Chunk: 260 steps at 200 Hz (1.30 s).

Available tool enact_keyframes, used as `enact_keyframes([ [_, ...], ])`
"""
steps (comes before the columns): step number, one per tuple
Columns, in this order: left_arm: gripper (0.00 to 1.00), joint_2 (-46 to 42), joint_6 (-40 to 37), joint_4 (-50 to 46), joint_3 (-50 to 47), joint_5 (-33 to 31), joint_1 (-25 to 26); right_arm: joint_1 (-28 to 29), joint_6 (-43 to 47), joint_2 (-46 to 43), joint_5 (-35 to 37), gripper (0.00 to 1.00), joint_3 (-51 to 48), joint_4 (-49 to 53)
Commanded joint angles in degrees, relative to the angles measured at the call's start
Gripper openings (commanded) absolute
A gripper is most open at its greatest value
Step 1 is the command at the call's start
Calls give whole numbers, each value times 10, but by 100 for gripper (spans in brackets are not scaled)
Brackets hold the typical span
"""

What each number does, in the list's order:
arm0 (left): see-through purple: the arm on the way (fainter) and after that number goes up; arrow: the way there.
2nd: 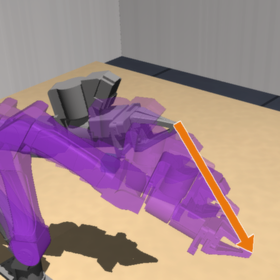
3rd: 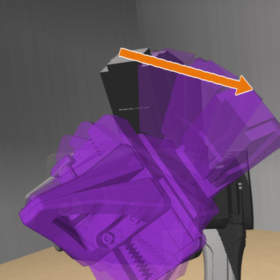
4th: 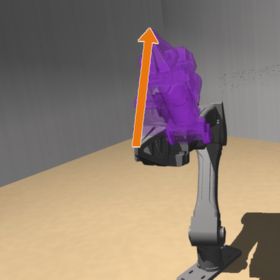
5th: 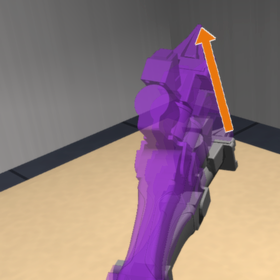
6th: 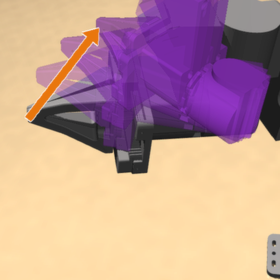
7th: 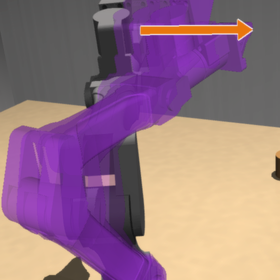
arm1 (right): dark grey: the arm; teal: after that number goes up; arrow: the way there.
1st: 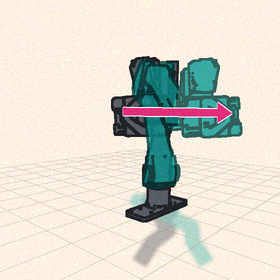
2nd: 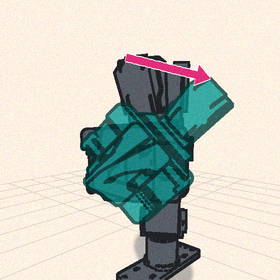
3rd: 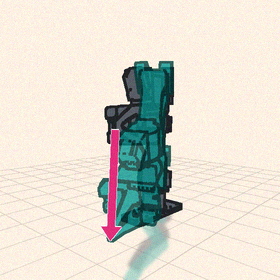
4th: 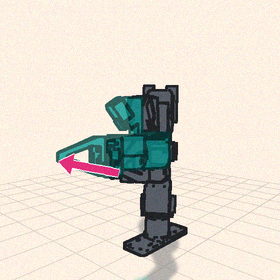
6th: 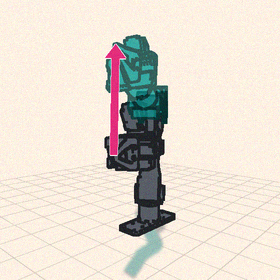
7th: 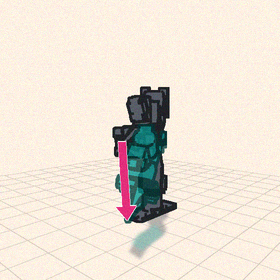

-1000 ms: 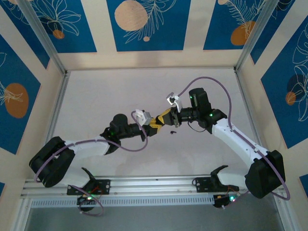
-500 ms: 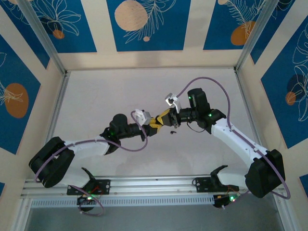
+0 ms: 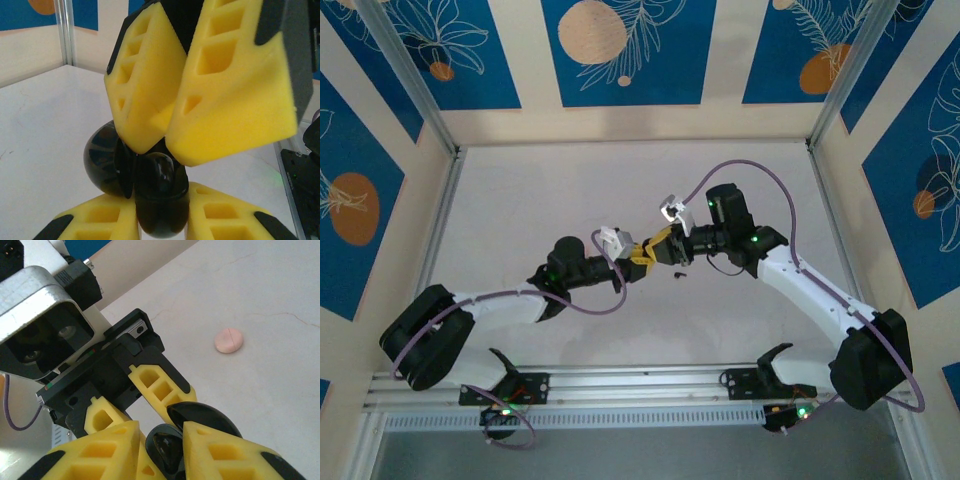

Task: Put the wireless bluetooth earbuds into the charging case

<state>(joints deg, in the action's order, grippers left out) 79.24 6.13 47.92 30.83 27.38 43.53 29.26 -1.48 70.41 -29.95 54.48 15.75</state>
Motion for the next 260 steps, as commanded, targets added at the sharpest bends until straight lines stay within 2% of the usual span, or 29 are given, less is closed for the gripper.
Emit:
enact_keyframes([
  [1, 23, -22, 0, 43, 13, 13, 7, 3, 7, 7, 20, 31, 15, 23],
  [78, 23, -31, -25, 5, 10, 9, 7, -8, -9, -28, 2, 37, 38, 28],
  [143, 23, -86, -130, -115, -4, -7, 7, -96, -29, -39, -68, 37, 56, 108],
  [170, 23, -111, -160, -162, -4, -11, 7, -118, -15, -12, -35, 37, 79, 181],
  [211, 22, -140, -175, -190, -22, -26, 7, -119, 12, 86, 66, 36, 149, 321],
  [260, 23, -181, -176, -214, -51, -57, 7, -115, 42, 198, 134, 36, 204, 404],
])
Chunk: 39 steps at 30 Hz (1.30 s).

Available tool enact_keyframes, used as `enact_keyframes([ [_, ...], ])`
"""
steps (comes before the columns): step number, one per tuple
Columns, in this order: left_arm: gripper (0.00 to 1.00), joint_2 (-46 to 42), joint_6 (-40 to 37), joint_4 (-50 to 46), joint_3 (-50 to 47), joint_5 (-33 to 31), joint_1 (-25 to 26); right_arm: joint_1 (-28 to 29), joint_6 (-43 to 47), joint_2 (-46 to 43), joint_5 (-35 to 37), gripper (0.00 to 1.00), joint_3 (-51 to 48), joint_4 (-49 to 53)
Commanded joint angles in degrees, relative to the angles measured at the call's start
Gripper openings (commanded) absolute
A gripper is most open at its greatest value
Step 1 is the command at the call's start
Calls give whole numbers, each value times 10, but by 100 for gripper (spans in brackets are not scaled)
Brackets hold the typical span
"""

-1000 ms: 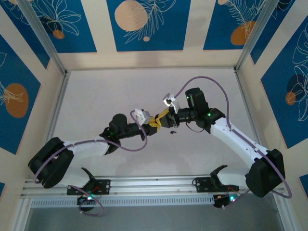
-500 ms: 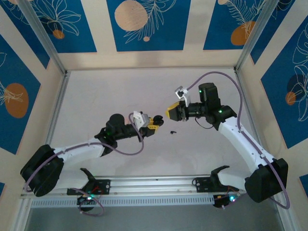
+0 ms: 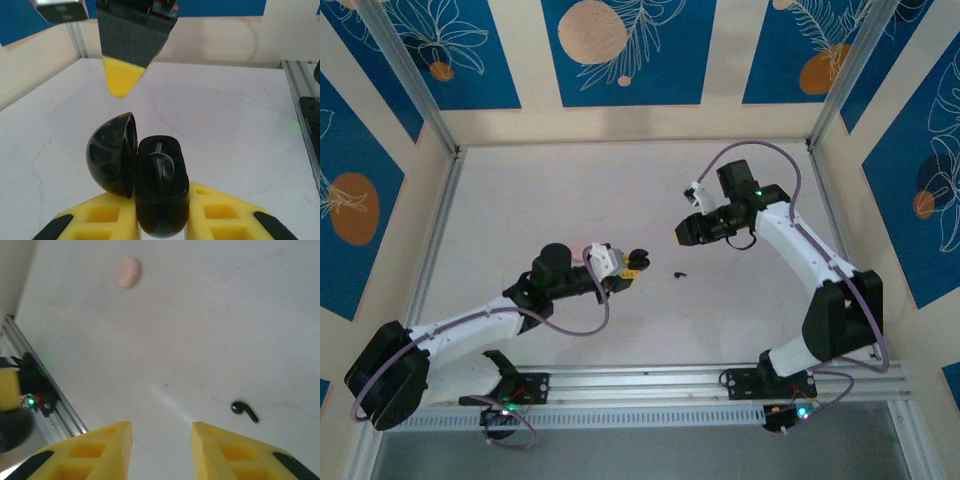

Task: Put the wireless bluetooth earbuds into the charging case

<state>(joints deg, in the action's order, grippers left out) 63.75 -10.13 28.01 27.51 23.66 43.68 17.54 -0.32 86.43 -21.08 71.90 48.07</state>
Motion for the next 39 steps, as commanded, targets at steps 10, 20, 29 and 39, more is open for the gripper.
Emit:
enact_keyframes([
  [10, 23, -54, -4, -28, -45, -54, 6, 20, 62, 180, 123, 37, 102, 129],
  [20, 24, -42, 2, -19, -46, -66, 5, 26, 49, 277, 94, 41, 127, 121],
  [29, 24, -39, 9, 2, -51, -72, 6, 29, 43, 306, 87, 41, 111, 121],
  [39, 25, -38, 10, 2, -48, -69, 5, 35, 34, 309, 100, 40, 72, 109],
])
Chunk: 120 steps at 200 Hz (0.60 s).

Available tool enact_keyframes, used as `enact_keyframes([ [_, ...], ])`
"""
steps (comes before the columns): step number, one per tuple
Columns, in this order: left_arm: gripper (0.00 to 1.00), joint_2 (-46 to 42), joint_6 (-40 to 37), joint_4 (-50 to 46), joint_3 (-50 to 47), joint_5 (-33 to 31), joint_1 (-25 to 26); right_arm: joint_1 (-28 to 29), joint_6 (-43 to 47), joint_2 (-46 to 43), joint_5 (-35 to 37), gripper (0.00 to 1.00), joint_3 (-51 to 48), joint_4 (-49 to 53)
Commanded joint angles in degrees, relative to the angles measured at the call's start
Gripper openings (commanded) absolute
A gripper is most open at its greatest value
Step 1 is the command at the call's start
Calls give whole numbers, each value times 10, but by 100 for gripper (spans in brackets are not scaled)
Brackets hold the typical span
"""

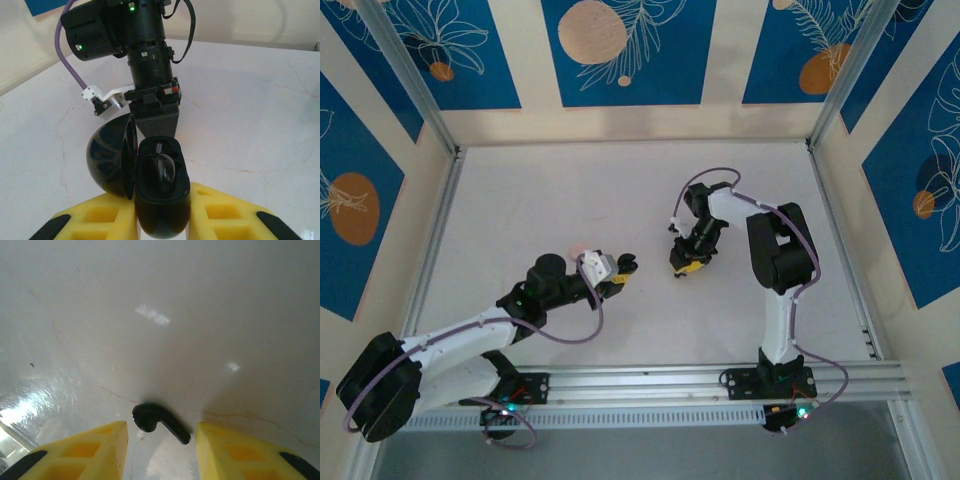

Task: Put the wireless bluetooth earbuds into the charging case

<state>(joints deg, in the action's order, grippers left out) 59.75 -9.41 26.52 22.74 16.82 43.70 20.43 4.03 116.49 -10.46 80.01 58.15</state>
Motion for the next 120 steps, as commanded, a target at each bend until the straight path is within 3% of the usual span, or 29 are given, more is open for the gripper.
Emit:
enact_keyframes([
  [1, 25, 2, 3, 15, -1, 0, 5, 8, -10, 7, -7, 40, -10, 8],
  [120, 25, -15, 2, 1, 0, 7, 5, 44, -40, -31, -40, 39, -23, 18],
])
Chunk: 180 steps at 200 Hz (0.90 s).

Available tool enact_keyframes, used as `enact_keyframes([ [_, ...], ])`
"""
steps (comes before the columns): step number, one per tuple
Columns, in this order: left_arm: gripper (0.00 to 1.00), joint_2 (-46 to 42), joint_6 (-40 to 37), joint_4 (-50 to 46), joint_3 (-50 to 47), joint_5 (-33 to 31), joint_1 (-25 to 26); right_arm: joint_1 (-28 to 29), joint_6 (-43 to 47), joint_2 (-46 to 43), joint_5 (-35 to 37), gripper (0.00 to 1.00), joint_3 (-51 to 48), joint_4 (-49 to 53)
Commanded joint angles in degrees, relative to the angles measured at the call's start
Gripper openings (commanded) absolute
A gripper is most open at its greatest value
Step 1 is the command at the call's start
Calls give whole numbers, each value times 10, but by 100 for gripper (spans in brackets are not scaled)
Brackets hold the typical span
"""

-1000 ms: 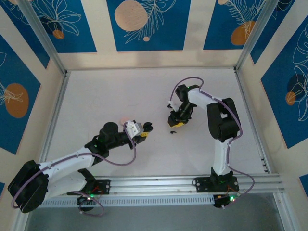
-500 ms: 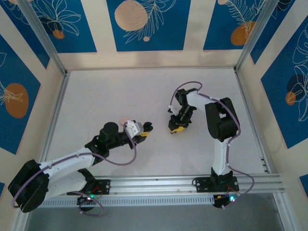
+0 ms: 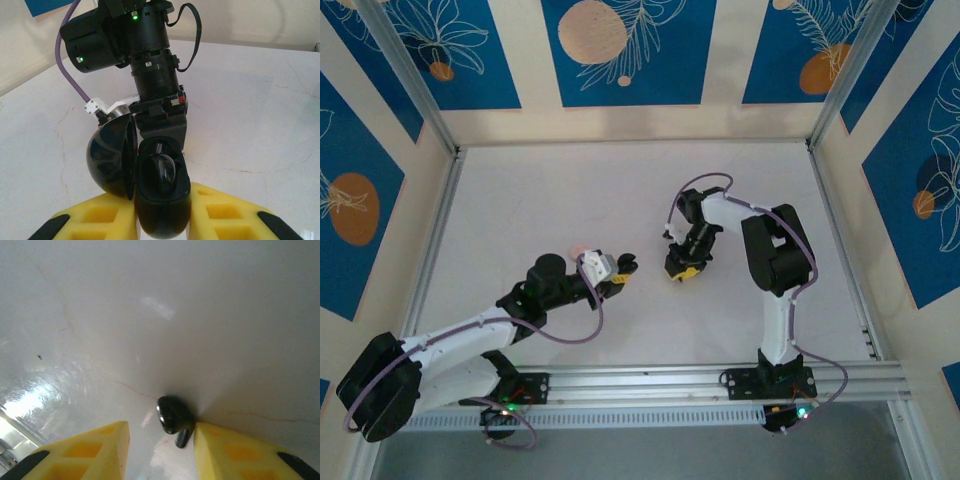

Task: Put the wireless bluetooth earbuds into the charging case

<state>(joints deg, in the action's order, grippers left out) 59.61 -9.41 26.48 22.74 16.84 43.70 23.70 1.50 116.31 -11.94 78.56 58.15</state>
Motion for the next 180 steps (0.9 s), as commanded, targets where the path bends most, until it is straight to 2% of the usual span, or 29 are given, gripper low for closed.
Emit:
enact_keyframes([
  [1, 25, -14, 2, 1, 0, 6, 5, 12, -15, -30, -24, 39, -8, 18],
  [40, 25, -21, 4, -5, 0, 10, 5, 13, -37, -60, 19, 39, 15, 59],
  [84, 25, -33, 0, -17, -1, 5, 5, 7, -117, -71, 83, 39, 79, 128],
  [120, 26, -34, -4, -21, -1, 4, 5, 10, -155, -54, 83, 39, 93, 136],
  [180, 26, -26, -4, -15, 0, 2, 5, 17, -159, 0, 65, 39, 99, 105],
])
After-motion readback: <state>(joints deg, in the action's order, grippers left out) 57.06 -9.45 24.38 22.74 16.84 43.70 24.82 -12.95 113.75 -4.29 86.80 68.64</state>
